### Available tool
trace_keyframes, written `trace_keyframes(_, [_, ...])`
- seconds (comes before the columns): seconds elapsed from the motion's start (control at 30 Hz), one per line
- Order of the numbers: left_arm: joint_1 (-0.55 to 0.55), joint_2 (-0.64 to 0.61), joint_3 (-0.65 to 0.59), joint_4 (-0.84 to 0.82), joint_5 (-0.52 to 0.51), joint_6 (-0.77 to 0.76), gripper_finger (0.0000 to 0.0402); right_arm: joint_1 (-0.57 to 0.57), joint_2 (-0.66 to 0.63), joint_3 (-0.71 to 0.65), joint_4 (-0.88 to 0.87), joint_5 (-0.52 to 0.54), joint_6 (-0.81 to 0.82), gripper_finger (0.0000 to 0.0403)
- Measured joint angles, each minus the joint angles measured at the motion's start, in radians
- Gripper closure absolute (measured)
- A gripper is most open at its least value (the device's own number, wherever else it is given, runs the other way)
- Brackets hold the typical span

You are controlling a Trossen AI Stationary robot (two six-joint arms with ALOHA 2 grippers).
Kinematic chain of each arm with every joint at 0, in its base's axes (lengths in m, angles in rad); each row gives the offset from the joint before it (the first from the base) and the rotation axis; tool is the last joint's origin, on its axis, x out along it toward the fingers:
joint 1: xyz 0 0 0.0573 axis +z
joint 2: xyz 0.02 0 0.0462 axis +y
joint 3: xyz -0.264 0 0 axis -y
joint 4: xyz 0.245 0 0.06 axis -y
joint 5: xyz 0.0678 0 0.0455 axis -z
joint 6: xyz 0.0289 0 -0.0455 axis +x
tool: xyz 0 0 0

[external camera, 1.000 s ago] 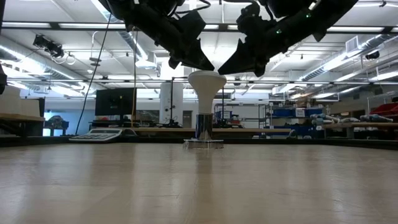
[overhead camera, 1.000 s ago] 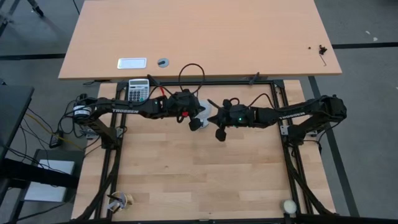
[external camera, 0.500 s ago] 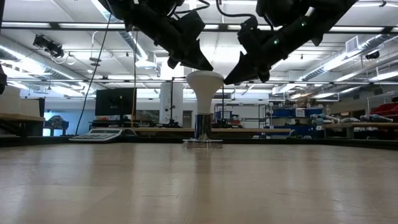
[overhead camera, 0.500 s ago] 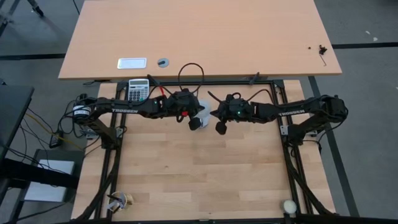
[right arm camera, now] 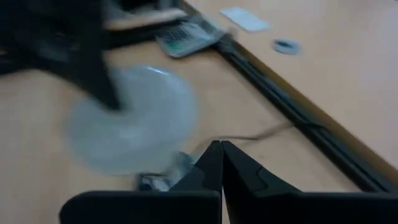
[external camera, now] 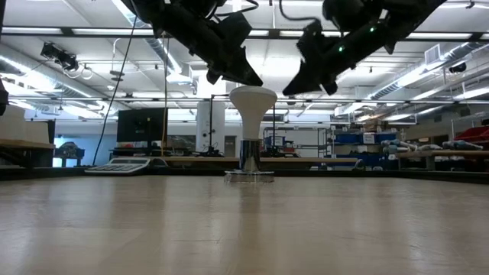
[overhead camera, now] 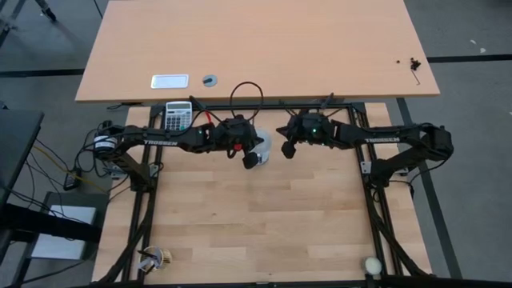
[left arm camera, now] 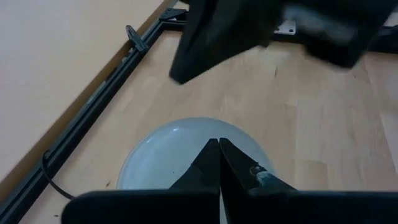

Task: Screw lightbulb
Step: Remove the lightbulb from the lamp

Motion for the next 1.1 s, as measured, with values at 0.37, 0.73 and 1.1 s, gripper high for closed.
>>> trace_keyframes(0.37, [0.002, 0.001, -0.002, 0.028, -0.007, 0.002, 0.0401, 0.140, -0.039, 0.000, -0.008, -0.076, 0.000, 0.0392])
trace_keyframes(0.73, [0.002, 0.000, -0.002, 0.024, -0.029, 0.083, 0.0362, 0.141, -0.039, 0.000, -0.006, -0.072, 0.000, 0.0392])
trace_keyframes(1.1, [0.001, -0.035, -0.005, 0.028, -0.042, 0.094, 0.0324, 0.138, -0.038, 0.000, -0.005, -0.072, 0.000, 0.0392])
